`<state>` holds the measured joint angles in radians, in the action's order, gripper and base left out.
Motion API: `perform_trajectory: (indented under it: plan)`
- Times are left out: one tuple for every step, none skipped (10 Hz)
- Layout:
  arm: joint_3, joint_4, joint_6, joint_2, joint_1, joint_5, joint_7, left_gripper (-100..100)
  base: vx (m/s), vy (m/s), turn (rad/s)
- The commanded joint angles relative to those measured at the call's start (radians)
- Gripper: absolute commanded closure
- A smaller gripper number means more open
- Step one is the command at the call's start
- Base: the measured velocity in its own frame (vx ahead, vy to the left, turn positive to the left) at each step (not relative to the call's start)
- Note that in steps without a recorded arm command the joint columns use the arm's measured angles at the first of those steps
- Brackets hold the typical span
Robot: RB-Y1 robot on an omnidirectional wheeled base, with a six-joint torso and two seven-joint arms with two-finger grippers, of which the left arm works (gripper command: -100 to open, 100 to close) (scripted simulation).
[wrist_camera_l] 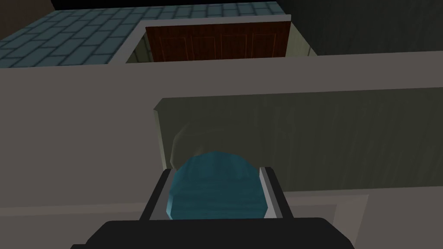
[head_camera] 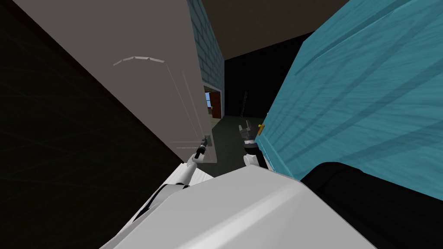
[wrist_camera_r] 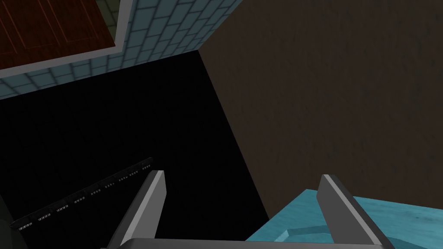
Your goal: Push the door open
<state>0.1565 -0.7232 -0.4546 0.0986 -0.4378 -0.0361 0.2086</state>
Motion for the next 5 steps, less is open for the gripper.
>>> perform_trajectory:
  plan:
    - [-0.035, 0.011, -0.009, 0.010, -0.008, 0.008, -0.015, 100, 0.151, -0.167, 0.092]
    - [-0.042, 0.012, -0.008, 0.011, -0.008, 0.010, -0.018, 100, 0.142, -0.160, 0.075]
    - [-0.057, 0.014, -0.007, 0.013, -0.008, 0.014, -0.024, 100, 0.163, -0.164, 0.074]
    - [-0.070, 0.016, -0.006, 0.014, -0.007, 0.017, -0.030, 100, 0.163, -0.195, 0.066]
    - [-0.082, 0.017, -0.005, 0.015, -0.007, 0.020, -0.035, 100, 0.164, -0.201, 0.097]
